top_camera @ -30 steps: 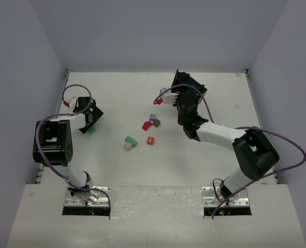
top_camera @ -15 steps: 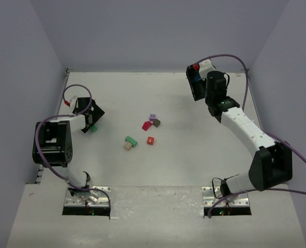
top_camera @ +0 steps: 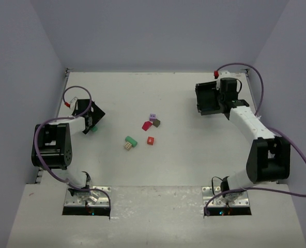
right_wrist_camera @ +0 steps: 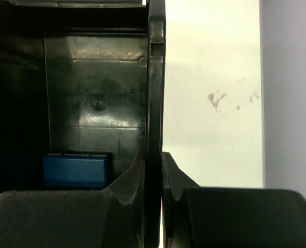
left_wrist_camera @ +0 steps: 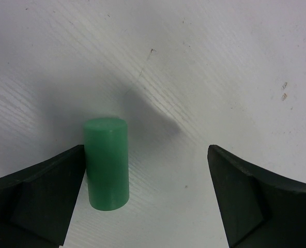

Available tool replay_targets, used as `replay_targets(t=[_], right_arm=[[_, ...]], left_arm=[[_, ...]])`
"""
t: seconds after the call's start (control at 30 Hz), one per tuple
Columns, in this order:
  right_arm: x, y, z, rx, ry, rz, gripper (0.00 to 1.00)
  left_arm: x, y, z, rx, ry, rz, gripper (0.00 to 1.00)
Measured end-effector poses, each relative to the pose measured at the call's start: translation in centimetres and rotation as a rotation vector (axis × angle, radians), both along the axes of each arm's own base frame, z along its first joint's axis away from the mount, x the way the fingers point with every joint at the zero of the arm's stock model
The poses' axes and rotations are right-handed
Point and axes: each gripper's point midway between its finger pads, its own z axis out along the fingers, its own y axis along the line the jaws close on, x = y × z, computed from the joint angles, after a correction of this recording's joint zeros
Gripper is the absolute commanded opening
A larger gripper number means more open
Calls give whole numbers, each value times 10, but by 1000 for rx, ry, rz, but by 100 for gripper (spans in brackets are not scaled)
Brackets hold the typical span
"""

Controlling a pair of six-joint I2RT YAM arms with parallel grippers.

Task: Build the wood block tower

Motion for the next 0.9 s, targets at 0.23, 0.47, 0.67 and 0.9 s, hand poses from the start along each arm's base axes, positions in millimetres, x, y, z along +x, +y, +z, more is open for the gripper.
replay_targets(t=[0.23,0.47,0.67,0.9], right_arm=[[9,60,30,-455,-46,395,0],[11,107,29,-1086,-78,666,0],[31,130,46,-1587,-97,630,1],[5,173,45,-1762,-127,651,0]], left_arm=[[0,0,0,0,-3,-1,100],[-2,-1,0,0,-4,-1,100],[-6,-1,0,-1,-1,-2,100],[-7,-2,1,-5,-1,-6,100]])
